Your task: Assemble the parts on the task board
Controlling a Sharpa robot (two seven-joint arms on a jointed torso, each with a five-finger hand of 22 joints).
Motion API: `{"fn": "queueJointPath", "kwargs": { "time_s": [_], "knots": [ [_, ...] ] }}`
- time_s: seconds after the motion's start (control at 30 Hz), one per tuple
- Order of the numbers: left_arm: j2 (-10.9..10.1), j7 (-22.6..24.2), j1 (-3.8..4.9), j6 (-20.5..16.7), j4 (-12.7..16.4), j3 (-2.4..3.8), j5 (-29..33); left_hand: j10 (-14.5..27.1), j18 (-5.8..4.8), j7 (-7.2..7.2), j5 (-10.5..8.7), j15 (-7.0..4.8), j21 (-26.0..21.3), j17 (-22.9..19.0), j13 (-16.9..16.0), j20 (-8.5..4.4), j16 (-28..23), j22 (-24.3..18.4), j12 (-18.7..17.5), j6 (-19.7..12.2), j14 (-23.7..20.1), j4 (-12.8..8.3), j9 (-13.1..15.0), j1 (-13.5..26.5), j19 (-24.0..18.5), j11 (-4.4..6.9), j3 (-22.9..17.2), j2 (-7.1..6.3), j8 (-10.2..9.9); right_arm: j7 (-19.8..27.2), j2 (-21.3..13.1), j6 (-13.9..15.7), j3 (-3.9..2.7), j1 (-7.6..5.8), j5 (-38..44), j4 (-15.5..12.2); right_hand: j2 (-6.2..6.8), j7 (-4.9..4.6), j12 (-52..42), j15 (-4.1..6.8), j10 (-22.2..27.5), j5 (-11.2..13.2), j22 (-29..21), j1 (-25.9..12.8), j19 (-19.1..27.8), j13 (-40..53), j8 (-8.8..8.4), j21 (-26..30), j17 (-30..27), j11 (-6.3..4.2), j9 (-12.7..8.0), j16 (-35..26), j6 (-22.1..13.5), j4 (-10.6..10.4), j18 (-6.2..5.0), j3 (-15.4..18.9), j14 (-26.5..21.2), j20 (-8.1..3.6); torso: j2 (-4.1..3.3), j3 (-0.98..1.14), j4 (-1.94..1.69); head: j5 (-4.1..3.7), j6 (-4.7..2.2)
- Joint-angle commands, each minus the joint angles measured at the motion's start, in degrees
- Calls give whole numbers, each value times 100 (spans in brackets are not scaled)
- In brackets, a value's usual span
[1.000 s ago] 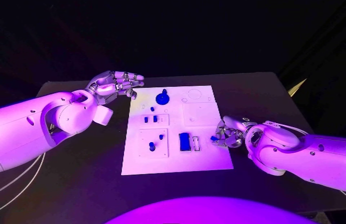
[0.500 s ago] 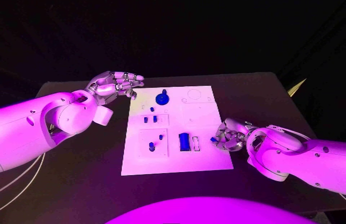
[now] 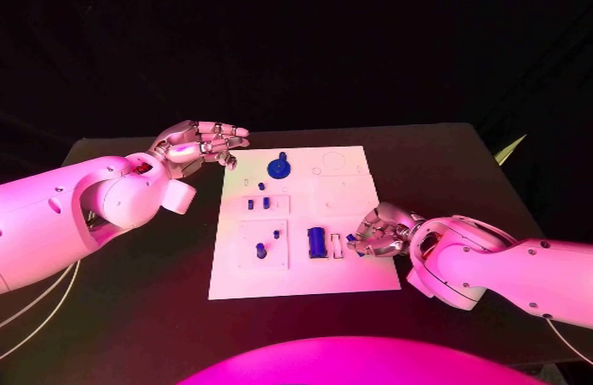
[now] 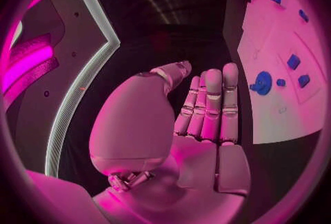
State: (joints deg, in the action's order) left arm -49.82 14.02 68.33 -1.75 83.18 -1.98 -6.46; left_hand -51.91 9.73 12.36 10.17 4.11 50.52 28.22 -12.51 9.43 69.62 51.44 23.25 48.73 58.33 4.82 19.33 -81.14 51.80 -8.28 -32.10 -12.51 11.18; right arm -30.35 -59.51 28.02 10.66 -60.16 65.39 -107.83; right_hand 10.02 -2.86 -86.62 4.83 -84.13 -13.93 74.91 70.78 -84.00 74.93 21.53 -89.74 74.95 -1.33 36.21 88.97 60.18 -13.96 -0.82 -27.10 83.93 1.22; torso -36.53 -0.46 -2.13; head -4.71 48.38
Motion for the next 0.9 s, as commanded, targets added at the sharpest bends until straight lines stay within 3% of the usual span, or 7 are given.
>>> {"fn": "queueJointPath", "kwargs": {
  "time_s": [0.03, 0.43, 0.67, 0.9],
  "knots": [
    [16, 38, 2, 100, 18, 4, 34, 39, 83, -16, -1, 6, -28, -6, 8, 19, -12, 1, 22, -43, -15, -4, 8, -33, -5, -18, -22, 19, 7, 86, 102, 163, 1, 1, -406, 26, -7, 15, 22, 26, -478, 40, 1509, -134, -600, 1358, 18, -26, 1241, -23, 33, 7, -22, 355, 82, -427, 555, -18, -1, 5, 1, 0, 5],
    [11, 36, 2, 106, 27, 4, 34, 39, 83, -16, -1, 6, -28, -6, 8, 19, -12, 1, 22, -43, -15, -4, 8, -33, -5, -18, -22, 19, 7, 51, 334, 147, 0, 6, -455, 142, 45, 10, 16, 24, -482, 118, 1509, -468, -600, 1361, 26, -26, 1249, -19, 53, 10, -8, 290, 82, -391, 557, -15, -1, 5, 2, 22, -7],
    [6, 31, 3, 108, 29, 4, 34, 39, 83, -16, -1, 6, -28, -6, 8, 19, -12, 1, 22, -43, -15, -4, 8, -33, -5, -18, -22, 19, 7, 26, 396, 72, 0, 7, -421, 179, 75, 10, 26, 24, -480, 26, 1509, -590, -600, 1358, 32, -26, 1263, -19, 64, 15, 4, 278, 82, -335, 560, -15, -4, 4, 4, 33, -13],
    [1, 27, 3, 111, 31, 4, 34, 39, 83, -16, -1, 6, -28, -6, 8, 19, -12, 1, 22, -43, -15, -4, 8, -33, -5, -18, -22, 19, 7, -33, 437, 2, 0, 7, -320, 227, 106, 11, 52, 22, -473, 214, 1509, -773, -600, 1347, 39, -26, 1259, -18, 76, 13, 27, 226, 82, -215, 559, -13, -2, 2, 3, 38, -11]
  ]
}}
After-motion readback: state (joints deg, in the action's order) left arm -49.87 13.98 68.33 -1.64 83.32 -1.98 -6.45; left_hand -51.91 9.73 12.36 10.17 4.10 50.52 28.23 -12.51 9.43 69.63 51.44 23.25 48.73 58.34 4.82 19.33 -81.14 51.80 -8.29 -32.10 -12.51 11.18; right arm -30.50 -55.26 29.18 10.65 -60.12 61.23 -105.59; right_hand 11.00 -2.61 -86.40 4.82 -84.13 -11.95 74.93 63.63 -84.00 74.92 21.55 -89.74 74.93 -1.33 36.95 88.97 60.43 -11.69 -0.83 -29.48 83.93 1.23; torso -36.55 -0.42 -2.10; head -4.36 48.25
